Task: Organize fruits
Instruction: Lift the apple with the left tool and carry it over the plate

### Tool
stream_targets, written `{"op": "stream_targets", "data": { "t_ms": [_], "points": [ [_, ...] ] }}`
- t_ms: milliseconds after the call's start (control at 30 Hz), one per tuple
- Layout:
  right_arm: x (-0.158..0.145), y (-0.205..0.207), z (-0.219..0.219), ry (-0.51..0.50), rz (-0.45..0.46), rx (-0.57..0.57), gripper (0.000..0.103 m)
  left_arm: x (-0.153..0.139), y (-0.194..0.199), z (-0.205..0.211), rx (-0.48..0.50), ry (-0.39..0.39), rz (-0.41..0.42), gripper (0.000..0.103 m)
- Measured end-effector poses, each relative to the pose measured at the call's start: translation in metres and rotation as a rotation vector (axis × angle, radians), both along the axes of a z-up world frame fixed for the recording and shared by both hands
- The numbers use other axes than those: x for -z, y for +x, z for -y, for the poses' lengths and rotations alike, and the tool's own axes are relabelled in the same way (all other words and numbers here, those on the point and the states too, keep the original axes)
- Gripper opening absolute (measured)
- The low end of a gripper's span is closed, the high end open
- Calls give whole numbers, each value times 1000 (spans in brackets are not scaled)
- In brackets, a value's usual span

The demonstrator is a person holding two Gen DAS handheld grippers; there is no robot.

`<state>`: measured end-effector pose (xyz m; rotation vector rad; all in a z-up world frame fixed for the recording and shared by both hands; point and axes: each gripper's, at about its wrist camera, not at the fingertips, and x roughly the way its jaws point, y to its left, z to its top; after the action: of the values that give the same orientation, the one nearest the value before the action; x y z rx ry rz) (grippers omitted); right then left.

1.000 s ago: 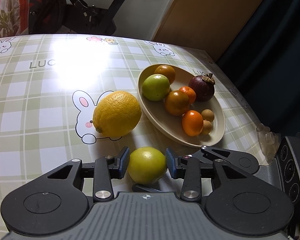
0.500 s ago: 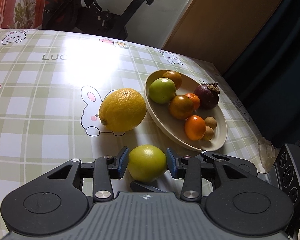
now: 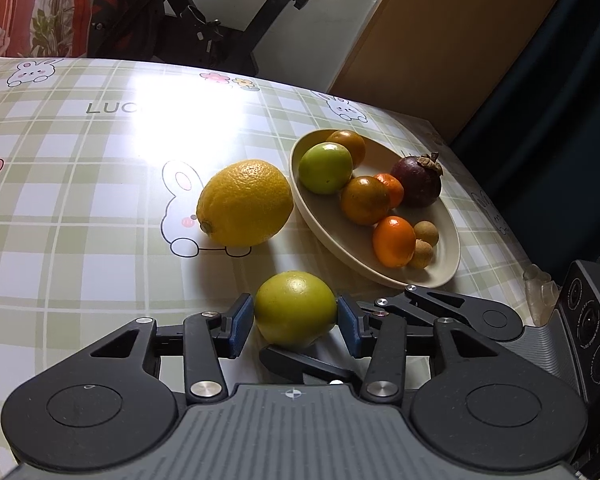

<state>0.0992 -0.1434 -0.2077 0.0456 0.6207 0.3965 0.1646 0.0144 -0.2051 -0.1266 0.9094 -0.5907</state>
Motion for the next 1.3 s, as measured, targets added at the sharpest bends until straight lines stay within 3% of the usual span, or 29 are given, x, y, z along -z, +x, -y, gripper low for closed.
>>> {"op": "stream_targets", "data": {
  "t_ms": [433, 1067, 1300],
  "points": [
    [-1, -2, -3, -11, 8, 11, 48, 0, -4, 2, 2, 21, 20, 48],
    [-38, 10, 39, 76, 138, 155, 48, -46, 20, 51, 68, 49, 145, 48],
    [-29, 27, 50, 79, 127, 234, 48, -29, 53, 67, 58, 65, 64, 48]
  ]
}}
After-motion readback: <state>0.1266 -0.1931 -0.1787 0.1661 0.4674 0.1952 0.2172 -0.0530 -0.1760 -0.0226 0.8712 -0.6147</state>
